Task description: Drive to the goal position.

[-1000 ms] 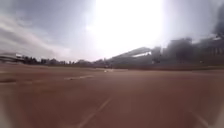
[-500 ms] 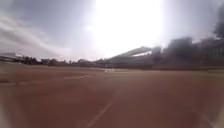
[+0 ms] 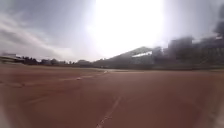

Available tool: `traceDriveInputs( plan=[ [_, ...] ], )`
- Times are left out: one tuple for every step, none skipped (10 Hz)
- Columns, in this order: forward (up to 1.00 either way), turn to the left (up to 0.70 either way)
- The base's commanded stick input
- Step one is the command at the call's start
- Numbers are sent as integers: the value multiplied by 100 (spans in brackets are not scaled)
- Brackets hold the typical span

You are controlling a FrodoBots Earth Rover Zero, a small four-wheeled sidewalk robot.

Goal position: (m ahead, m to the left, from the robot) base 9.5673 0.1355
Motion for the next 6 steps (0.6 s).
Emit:
traceDriveInputs(
  plan=[
    [70,0],
    [70,0],
    [70,-13],
    [70,-27],
    [70,-33],
    [70,-30]
  ],
)
